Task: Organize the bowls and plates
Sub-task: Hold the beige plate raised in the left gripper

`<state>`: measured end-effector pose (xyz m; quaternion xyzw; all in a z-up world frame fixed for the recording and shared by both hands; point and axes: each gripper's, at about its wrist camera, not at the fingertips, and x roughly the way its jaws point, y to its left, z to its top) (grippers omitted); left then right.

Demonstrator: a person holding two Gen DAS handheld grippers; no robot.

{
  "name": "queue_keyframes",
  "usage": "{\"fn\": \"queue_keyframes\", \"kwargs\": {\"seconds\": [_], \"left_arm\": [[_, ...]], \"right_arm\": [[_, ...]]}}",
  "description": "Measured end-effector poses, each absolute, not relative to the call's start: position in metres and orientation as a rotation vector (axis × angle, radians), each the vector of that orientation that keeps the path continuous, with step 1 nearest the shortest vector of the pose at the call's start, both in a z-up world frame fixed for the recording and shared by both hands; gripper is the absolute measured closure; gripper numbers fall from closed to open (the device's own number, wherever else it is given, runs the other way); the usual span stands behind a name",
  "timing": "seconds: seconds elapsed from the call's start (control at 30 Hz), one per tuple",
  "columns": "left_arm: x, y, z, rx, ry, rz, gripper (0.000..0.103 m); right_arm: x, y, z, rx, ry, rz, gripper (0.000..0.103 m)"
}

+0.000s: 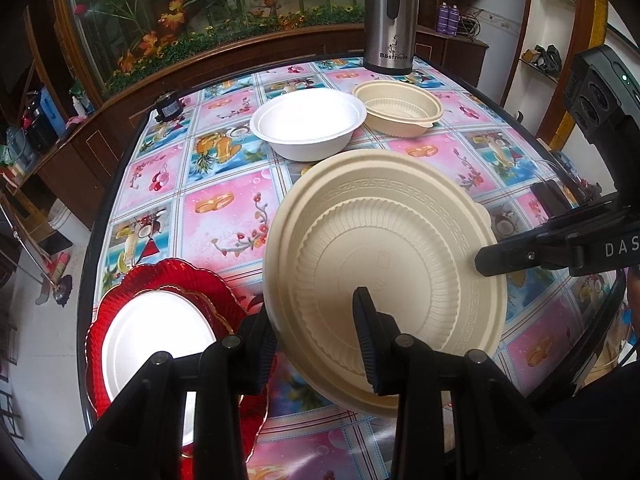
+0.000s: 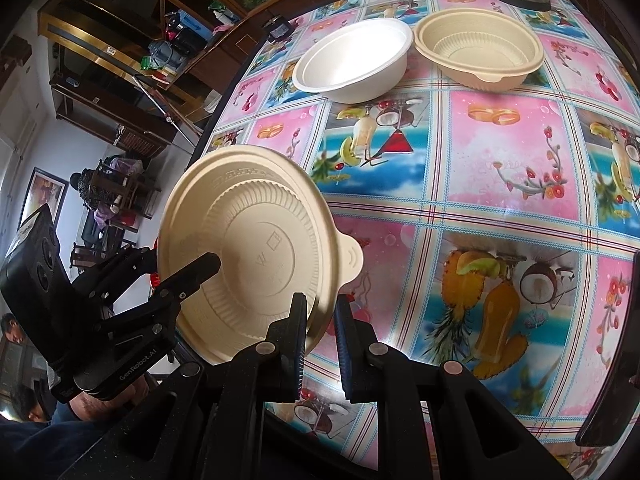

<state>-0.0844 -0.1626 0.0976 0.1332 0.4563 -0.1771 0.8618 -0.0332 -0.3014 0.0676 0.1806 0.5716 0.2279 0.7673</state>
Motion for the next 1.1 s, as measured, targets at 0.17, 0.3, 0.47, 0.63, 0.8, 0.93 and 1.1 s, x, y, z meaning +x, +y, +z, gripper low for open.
{"fn": "queue_keyframes", "kwargs": {"seconds": [0.17,0.3,0.47,0.63,0.8,0.93,1.1], "left_arm": [[-0.085,-0.160,0.099,0.280,0.948,-0.363,0.069],[-0.085,-0.157,0.100,0.279,0.944,-0.356,0.069],[-0.086,-0.154,0.101,0.279,0.938,-0.348,0.069],[-0.087,-0.150,0.102,0.278,0.935,-0.338,0.069],[-0.088,-0.145,0.102,0.278,0.933,-0.329,0.069],[-0.087,-0.140,0.103,0.274,0.930,-0.319,0.069],[-0.088,-0.133,0.103,0.269,0.928,-0.307,0.069]], "right_arm": [[-0.031,-0.298,0.070,0.383,1.236,0.501,0.087],[-0.030,-0.295,0.071,0.378,1.236,0.505,0.087],[-0.029,-0.292,0.072,0.371,1.236,0.509,0.087],[-0.028,-0.288,0.073,0.363,1.236,0.515,0.087],[-0.028,-0.285,0.073,0.359,1.237,0.521,0.087],[-0.026,-0.281,0.074,0.352,1.236,0.527,0.087],[-0.024,-0.274,0.075,0.342,1.238,0.536,0.087]]}}
